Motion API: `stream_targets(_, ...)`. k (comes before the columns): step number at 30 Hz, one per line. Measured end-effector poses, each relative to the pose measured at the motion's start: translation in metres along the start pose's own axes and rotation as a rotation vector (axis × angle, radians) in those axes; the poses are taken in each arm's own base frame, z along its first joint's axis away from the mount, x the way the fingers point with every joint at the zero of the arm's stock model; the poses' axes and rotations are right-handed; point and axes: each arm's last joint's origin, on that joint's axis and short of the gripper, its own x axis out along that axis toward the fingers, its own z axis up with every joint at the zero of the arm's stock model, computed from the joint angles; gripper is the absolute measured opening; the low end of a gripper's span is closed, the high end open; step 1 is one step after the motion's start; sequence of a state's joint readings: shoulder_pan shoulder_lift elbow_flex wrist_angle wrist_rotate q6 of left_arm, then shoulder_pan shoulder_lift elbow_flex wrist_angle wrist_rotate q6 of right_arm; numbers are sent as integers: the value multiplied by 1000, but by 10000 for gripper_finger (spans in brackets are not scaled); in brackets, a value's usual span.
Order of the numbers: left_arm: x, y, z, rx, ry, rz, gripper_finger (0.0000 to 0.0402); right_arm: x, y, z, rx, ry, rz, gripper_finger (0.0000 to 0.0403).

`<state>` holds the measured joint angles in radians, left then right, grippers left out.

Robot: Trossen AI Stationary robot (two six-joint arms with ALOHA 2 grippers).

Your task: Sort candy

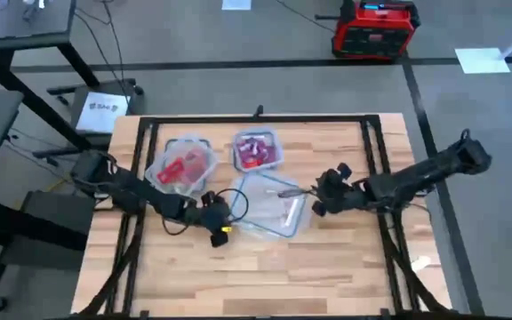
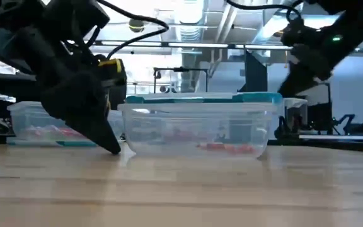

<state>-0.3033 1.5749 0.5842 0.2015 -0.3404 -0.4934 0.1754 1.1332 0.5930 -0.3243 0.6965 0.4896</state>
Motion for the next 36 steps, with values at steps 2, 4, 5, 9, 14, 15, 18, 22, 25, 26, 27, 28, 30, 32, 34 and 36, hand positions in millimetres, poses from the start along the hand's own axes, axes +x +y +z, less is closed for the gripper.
stream_targets(2,-6,-3,3,-40,-17,-21,146,7,-3,11,-56,-32,70,111)
stream_targets(4,-11,-8,3,-63,-29,-44,146,13,-7,23,-96,-79,150,108)
stream_targets(5,-13,-12,2,-67,-31,-54,146,16,-11,28,-105,-102,178,106)
stream_targets(9,-19,-24,-4,-102,-35,-90,146,33,-27,39,-128,-119,209,91)
stream_targets(14,-25,-39,5,-167,-167,-178,146,62,-29,51,-164,-51,223,79)
stream_targets(15,-26,-40,7,-171,-187,-191,146,69,-26,53,-176,-34,225,78)
stream_targets(18,-26,-40,7,-171,-192,-189,146,86,-17,62,-192,-5,235,77)
stream_targets(22,-26,-40,4,-173,-173,-177,146,105,-6,67,-256,59,232,77)
stream_targets(25,-26,-40,3,-169,-165,-172,146,118,0,68,-270,99,230,77)
stream_targets(26,-26,-40,3,-164,-162,-168,146,120,1,69,-270,100,233,77)
stream_targets(27,-25,-39,2,-160,-158,-163,146,123,3,71,-268,98,241,77)
stream_targets(28,-23,-39,1,-154,-151,-155,146,125,5,72,-268,101,256,77)
stream_targets(30,-19,-38,-3,-147,-149,-124,146,128,7,72,-269,109,282,77)
stream_targets(32,-15,-37,-6,-141,-151,-83,146,129,8,74,-271,104,302,77)
stream_targets(34,-10,-36,-9,-137,-143,-62,146,128,9,74,-275,104,321,77)
stream_targets(36,-8,-34,-11,-136,-131,-46,146,128,10,74,-296,106,366,77)
